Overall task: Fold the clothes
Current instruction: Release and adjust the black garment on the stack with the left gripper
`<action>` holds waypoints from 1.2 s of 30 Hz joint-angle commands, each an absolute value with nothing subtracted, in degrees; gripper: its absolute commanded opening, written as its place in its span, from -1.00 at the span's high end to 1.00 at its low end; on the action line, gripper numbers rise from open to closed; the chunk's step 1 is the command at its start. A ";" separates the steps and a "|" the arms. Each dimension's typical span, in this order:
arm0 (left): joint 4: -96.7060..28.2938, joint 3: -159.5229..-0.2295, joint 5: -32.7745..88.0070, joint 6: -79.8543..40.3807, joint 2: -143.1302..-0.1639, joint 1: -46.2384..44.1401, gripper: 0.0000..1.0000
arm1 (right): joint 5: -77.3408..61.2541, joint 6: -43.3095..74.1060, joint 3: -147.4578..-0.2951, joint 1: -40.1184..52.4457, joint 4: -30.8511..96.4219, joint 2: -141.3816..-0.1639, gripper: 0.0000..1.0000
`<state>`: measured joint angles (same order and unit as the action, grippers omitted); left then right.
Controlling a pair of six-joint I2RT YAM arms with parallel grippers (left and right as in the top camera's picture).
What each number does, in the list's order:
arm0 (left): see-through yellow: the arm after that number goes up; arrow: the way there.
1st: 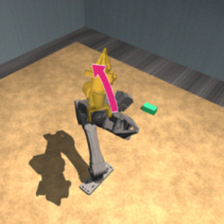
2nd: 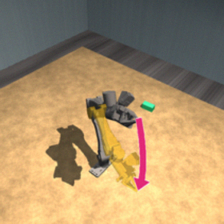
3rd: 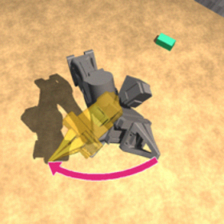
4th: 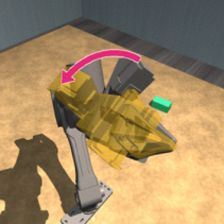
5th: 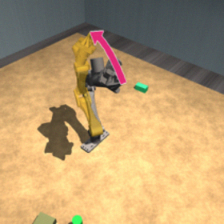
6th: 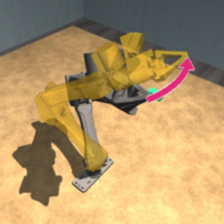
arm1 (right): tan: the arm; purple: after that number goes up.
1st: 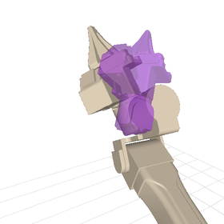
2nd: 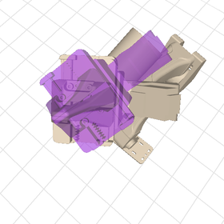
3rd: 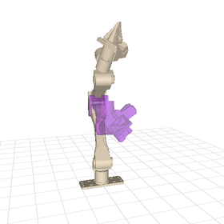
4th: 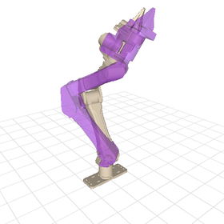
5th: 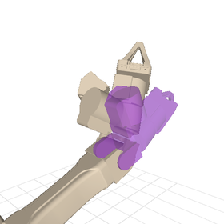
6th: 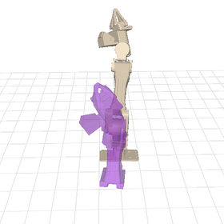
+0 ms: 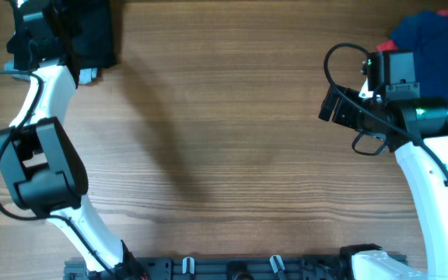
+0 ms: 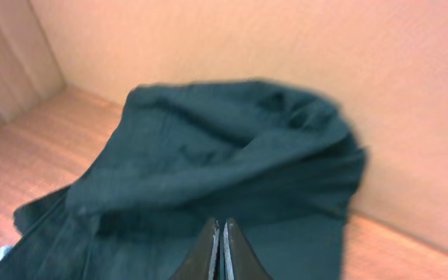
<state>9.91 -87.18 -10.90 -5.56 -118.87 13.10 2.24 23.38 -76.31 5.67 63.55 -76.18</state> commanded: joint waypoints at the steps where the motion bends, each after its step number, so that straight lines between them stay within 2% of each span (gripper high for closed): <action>1: 11.64 -87.50 -12.97 -3.01 -125.14 14.09 0.92 | 3.42 24.14 -76.38 5.54 63.44 -76.69 -0.99; 6: 17.67 -90.15 -12.25 -3.01 -131.66 16.64 0.92 | 3.42 24.18 -76.38 5.54 63.44 -76.69 -1.00; 11: 4.43 -102.78 -11.35 -1.69 -135.90 19.05 0.92 | 3.42 24.16 -76.38 5.54 63.46 -76.69 -1.00; 15: 1.23 -105.14 -10.35 -1.72 -137.01 20.05 0.92 | 3.42 24.16 -76.38 5.54 63.44 -76.69 -1.00; 25: 14.72 -105.12 -10.37 -2.37 -143.50 20.34 0.91 | 3.42 24.16 -76.38 5.54 63.44 -76.69 -0.99; 28: 14.26 -105.16 -18.94 -8.32 -146.91 21.80 0.92 | 3.42 24.16 -76.38 5.54 63.44 -76.69 -1.00; 29: 10.28 -106.34 -18.57 -13.08 -146.91 23.00 0.93 | 3.40 24.16 -76.38 5.54 63.44 -76.69 -1.00; 31: 7.05 -108.71 -15.92 -14.41 -146.91 23.77 0.90 | 3.42 24.16 -76.38 5.54 63.44 -76.69 -0.99; 32: 3.05 -111.20 -15.16 -14.44 -146.78 23.79 0.85 | 3.42 24.16 -76.38 5.54 63.44 -76.69 -0.99; 33: -2.13 -114.32 -14.28 -14.41 -146.69 23.40 -0.30 | 3.42 24.16 -76.38 5.54 63.44 -76.69 -0.99; 34: -4.89 -115.61 -13.80 -14.39 -146.17 23.00 -0.46 | 3.42 24.18 -76.38 5.54 63.44 -76.69 -0.99; 35: -5.98 -115.79 -13.04 -14.39 -145.36 22.59 -0.13 | 3.42 24.16 -76.38 5.54 63.44 -76.69 -0.99; 36: -7.95 -115.79 -12.88 -14.39 -144.03 21.91 0.08 | 3.40 24.16 -76.38 5.54 63.44 -76.69 -0.99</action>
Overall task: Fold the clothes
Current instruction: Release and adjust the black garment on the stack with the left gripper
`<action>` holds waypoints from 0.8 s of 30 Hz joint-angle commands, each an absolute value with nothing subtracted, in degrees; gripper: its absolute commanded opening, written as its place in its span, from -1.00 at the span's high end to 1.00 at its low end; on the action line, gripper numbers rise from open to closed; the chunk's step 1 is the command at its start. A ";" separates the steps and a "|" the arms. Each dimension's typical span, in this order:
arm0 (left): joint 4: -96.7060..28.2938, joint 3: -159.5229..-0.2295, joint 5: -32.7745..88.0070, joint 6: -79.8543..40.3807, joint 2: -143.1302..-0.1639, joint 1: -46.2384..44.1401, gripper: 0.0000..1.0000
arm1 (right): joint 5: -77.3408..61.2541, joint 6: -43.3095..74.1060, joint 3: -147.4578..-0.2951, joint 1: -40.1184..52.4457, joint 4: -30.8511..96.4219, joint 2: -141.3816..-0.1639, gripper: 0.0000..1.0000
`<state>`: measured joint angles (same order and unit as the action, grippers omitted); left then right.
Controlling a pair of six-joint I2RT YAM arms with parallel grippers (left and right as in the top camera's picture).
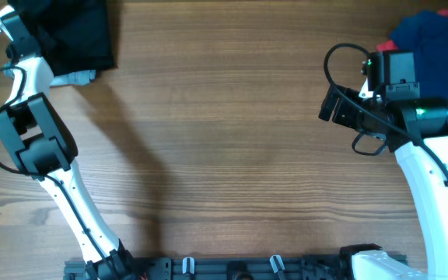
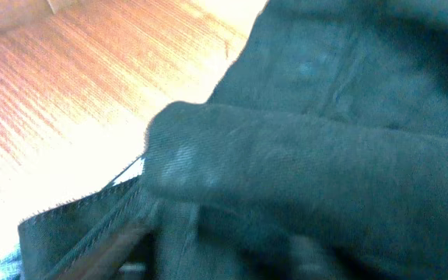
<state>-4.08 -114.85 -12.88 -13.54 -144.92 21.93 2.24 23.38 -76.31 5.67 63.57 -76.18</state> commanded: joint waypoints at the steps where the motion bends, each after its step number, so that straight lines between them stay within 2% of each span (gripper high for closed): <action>1: -8.86 -115.79 -12.86 -14.39 -143.39 21.54 0.42 | 3.42 24.16 -76.38 5.54 63.44 -76.69 -0.99; 2: -10.52 -115.79 -12.88 -14.41 -142.37 20.93 0.58 | 3.42 24.16 -76.38 5.54 63.46 -76.69 -0.99; 3: -12.12 -115.79 -12.43 -15.09 -141.53 20.32 0.55 | 3.42 24.16 -76.38 5.54 63.44 -76.69 -0.99; 6: -16.14 -115.79 -12.47 -15.73 -139.65 18.63 0.72 | 3.42 24.16 -76.38 5.54 63.44 -76.69 -1.00; 7: -16.21 -115.79 -12.49 -15.86 -139.39 18.17 0.71 | 3.42 24.16 -76.38 5.54 63.46 -76.69 -0.99; 9: -15.14 -115.79 -12.45 -15.97 -139.11 17.02 0.92 | 3.42 24.16 -76.38 5.54 63.44 -76.69 -0.99; 16: -4.82 -115.79 -13.10 -17.47 -139.09 16.45 0.93 | 3.42 24.16 -76.38 5.54 63.44 -76.69 -1.00; 21: -2.24 -115.79 -12.97 -18.70 -139.22 17.28 0.93 | 3.40 24.16 -76.38 5.54 63.44 -76.69 -0.99; 24: -0.60 -116.71 -8.12 -19.16 -139.31 18.72 0.93 | 3.42 24.16 -76.38 5.54 63.44 -76.69 -0.99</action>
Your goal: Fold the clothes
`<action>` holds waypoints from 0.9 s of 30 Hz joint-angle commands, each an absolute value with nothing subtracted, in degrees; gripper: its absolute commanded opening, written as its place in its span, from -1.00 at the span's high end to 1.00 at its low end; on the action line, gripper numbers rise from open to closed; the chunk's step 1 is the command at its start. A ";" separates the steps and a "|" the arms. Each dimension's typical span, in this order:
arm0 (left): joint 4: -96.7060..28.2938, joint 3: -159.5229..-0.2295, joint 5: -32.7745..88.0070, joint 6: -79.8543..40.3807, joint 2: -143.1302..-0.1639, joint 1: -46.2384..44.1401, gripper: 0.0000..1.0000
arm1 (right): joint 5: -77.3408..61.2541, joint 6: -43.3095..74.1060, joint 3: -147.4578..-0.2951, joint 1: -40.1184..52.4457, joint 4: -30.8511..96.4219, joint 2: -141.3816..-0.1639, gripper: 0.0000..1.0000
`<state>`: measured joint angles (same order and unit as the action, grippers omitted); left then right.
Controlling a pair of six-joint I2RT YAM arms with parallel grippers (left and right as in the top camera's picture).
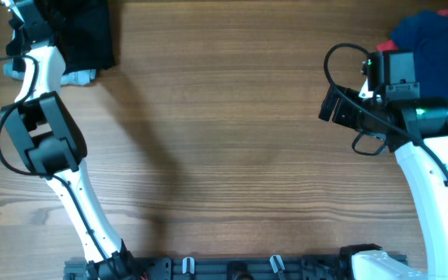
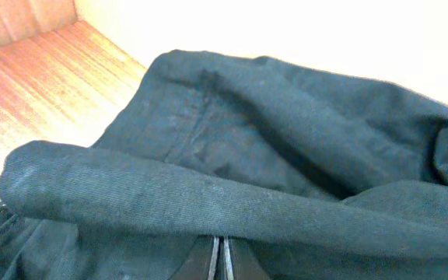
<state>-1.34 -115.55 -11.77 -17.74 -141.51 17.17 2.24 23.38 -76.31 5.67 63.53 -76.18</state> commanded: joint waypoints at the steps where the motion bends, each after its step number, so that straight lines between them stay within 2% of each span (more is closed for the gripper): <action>1: -0.03 -116.71 -7.94 -20.25 -139.35 19.22 0.93 | 3.42 24.16 -76.38 5.54 63.44 -76.69 -0.99; 9: -0.32 -116.68 -7.94 -20.43 -141.16 22.46 0.91 | 3.42 24.16 -76.38 5.54 63.44 -76.69 -0.99; 13: -1.78 -116.68 -7.99 -20.40 -143.39 22.24 0.66 | 3.42 24.18 -76.38 5.54 63.44 -76.69 -0.99; 15: -1.91 -116.71 -7.97 -20.40 -143.17 22.26 0.25 | 3.40 24.14 -76.38 5.54 63.44 -76.69 -0.99; 16: -2.42 -116.71 -8.01 -20.12 -142.89 22.39 -0.50 | 3.42 24.16 -76.38 5.54 63.44 -76.69 -1.00; 17: -3.33 -116.71 -8.05 -19.97 -142.45 22.41 -0.99 | 3.42 24.16 -76.38 5.54 63.44 -76.69 -0.99; 24: -9.74 -116.71 -8.16 -19.99 -132.68 21.91 -0.99 | 3.42 24.16 -76.38 5.54 63.44 -76.69 -1.00; 27: -17.87 -116.71 -7.68 -19.99 -124.90 21.91 -1.00 | 3.42 24.14 -76.38 5.54 63.46 -76.69 -0.99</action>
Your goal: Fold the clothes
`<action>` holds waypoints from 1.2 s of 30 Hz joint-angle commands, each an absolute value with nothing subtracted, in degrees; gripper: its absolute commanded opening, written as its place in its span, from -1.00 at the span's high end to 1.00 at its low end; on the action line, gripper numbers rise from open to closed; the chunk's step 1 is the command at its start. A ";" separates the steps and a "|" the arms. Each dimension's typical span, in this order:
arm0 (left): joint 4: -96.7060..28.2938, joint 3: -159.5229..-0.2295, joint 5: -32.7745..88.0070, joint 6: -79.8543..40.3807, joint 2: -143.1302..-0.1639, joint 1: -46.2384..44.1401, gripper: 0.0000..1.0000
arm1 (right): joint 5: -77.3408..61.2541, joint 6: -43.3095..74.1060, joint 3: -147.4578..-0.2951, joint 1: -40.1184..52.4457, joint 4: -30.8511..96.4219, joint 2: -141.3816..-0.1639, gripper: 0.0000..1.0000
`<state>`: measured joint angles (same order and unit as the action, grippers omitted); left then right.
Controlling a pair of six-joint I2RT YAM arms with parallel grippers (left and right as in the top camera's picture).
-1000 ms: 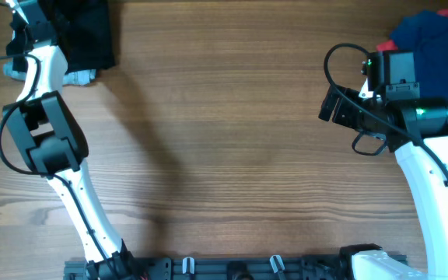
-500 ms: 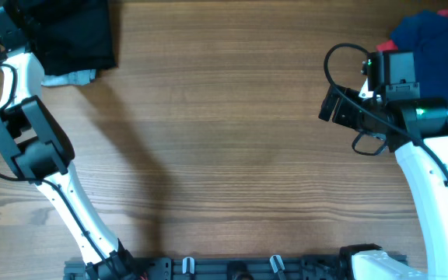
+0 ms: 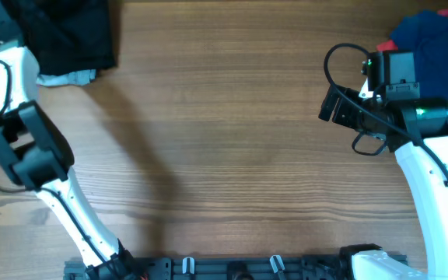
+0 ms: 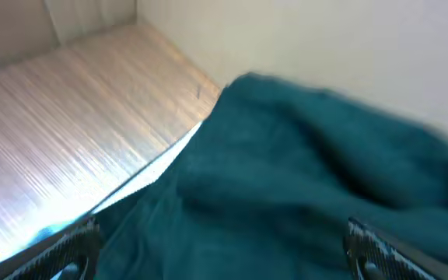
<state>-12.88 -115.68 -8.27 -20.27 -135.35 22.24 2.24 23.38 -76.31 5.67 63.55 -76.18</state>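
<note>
A dark teal garment (image 4: pixel 302 179) lies crumpled at the table's far left corner, and in the overhead view it shows as a black heap (image 3: pixel 72 31). My left gripper (image 4: pixel 224 260) is open right over it, its fingers (image 4: pixel 68 249) spread wide to either side of the cloth. A blue garment (image 3: pixel 434 39) with a red piece on it lies at the far right corner. My right gripper (image 3: pixel 331 105) hangs over bare table just left of it; its jaws are not clear enough to read.
A light-coloured cloth (image 3: pixel 68 78) sticks out from under the dark heap's near edge. A pale wall (image 4: pixel 325 39) rises directly behind the heap. The wooden table (image 3: pixel 224 155) stretches between the two arms.
The left gripper was shut over the dark garment and now stands wide open over it. The left arm has shifted toward the table's left edge. The right arm has not moved.
The left gripper was shut in front of the crumpled dark garment, then pressed close against its folds, then shut above them at the far left corner. Now it is open over the cloth. The right arm and the blue garment stayed put throughout.
</note>
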 commanded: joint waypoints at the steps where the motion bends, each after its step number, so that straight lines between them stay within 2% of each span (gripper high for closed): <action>1: -24.69 -116.71 -6.04 -19.99 -120.62 21.91 -1.00 | 3.42 24.16 -76.38 5.54 63.44 -76.69 -1.00; 4: -37.23 -116.71 3.53 -19.94 -111.74 21.91 -1.00 | 3.40 24.16 -76.38 5.54 63.44 -76.69 -0.99; 8: -50.17 -116.71 20.03 -13.43 -101.54 21.91 -0.99 | 3.40 24.16 -76.38 5.54 63.44 -76.69 -1.00; 14: -70.78 -116.46 21.65 -7.22 -83.50 21.87 -1.00 | 3.42 24.16 -76.38 5.54 63.44 -76.69 -0.99; 19: -83.59 -116.25 23.35 -4.43 -68.79 21.87 -1.00 | 3.42 24.18 -76.38 5.54 63.44 -76.69 -1.00; 22: -90.63 -116.25 27.46 1.28 -60.66 21.87 -1.00 | 3.42 24.16 -76.38 5.54 63.44 -76.69 -0.99; 28: -96.49 -116.27 27.66 0.60 -47.13 21.87 -1.00 | 3.42 24.16 -76.38 5.54 63.44 -76.69 -0.99; 36: -96.49 -116.27 27.40 -2.57 -36.93 21.87 -0.99 | 3.42 24.16 -76.38 5.54 63.46 -76.69 -0.99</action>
<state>-96.47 -116.46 26.89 -1.63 -39.42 22.02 2.24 23.38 -76.31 5.67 63.42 -76.29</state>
